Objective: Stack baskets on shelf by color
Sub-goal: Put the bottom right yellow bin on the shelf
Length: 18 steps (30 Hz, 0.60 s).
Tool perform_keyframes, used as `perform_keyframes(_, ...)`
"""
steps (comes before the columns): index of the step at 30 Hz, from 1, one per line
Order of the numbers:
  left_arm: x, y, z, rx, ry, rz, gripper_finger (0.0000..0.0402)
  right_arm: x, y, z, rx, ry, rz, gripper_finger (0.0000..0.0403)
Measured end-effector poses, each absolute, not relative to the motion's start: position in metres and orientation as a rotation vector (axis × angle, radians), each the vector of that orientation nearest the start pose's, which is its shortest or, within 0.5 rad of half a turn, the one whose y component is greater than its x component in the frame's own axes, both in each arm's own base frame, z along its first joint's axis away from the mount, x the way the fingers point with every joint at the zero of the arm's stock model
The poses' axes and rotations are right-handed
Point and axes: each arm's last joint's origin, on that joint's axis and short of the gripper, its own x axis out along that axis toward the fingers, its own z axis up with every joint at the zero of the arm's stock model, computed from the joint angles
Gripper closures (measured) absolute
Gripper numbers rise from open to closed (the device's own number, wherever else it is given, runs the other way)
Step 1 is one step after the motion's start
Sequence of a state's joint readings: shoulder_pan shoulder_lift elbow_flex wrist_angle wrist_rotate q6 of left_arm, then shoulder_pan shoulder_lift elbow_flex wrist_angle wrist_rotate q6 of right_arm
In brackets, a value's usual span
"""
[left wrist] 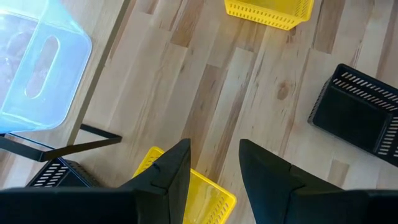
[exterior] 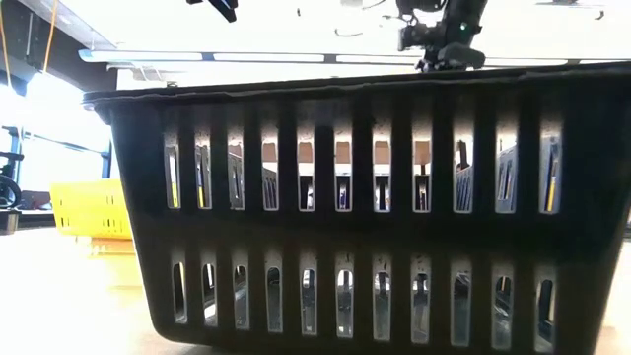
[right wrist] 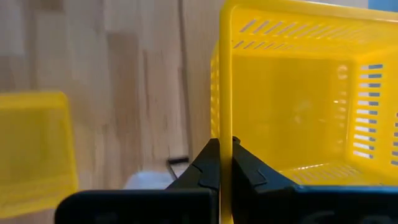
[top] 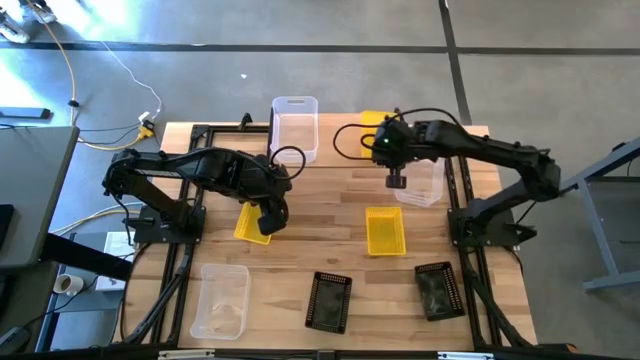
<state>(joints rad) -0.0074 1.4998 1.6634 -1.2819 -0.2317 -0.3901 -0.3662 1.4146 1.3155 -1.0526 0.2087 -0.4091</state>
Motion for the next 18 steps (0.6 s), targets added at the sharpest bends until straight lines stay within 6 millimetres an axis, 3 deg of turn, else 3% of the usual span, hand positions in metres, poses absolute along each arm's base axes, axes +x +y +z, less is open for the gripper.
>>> perform_keyframes(18,0.2752,0.0047,0.3797,-0.191,1.059,0.399,0.0275,0.2427,-0.1082,0.3067,-0.256,1.313,-0.225,0.0402)
